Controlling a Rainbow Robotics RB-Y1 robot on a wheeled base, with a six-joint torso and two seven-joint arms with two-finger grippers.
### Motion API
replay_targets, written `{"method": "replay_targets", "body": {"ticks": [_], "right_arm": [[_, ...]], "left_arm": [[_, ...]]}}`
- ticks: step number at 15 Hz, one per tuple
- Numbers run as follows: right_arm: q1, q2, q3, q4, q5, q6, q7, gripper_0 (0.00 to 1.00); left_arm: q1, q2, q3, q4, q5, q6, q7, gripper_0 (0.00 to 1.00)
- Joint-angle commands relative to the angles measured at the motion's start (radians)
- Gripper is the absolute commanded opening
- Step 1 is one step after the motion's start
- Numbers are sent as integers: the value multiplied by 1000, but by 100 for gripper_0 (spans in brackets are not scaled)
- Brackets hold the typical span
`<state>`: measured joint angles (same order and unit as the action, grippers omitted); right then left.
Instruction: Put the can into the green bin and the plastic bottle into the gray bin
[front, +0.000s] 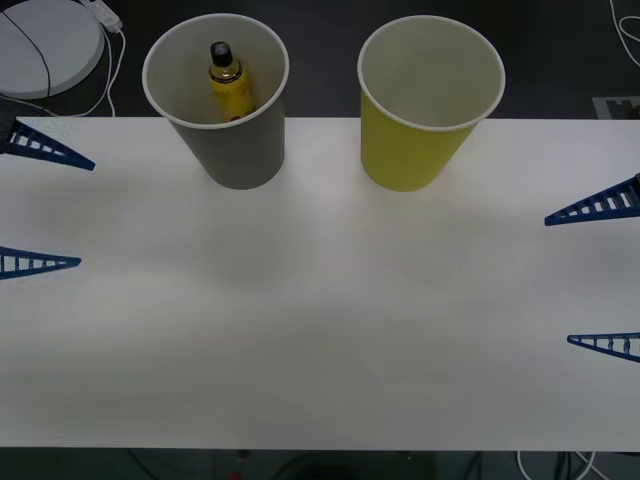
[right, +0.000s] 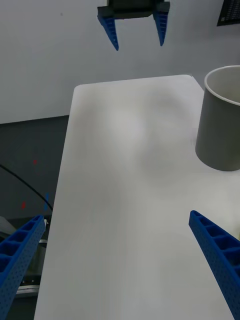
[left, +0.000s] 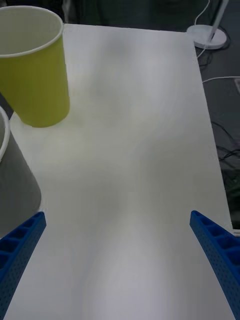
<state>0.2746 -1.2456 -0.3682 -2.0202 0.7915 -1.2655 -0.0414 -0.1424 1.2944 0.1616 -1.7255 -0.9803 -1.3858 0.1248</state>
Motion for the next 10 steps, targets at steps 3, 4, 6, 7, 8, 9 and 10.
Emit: {"method": "replay_targets", "body": {"ticks": [3,4,6,7,8,9,10], "right_arm": [[0,0,0,0,0,0,0,100],[0,0,0,0,0,0,0,100],[0,0,0,0,0,0,0,100],[0,0,0,0,0,0,0,100],[0,0,0,0,0,0,0,100],[0,0,0,0,0,0,0,100],[0,0,0,0,0,0,0,100]], "left_arm": [[193,-34,128,-71,-63,-26,-125,100],[231,-44,162,-100,-81,-26,-125,100],[313,-66,222,-166,-95,-6,-119,100],[337,-73,233,-184,-95,2,-119,100],[359,-80,242,-200,-92,8,-119,100],[380,-89,251,-210,-86,16,-119,100],[385,-93,249,-212,-80,17,-117,100]]}}
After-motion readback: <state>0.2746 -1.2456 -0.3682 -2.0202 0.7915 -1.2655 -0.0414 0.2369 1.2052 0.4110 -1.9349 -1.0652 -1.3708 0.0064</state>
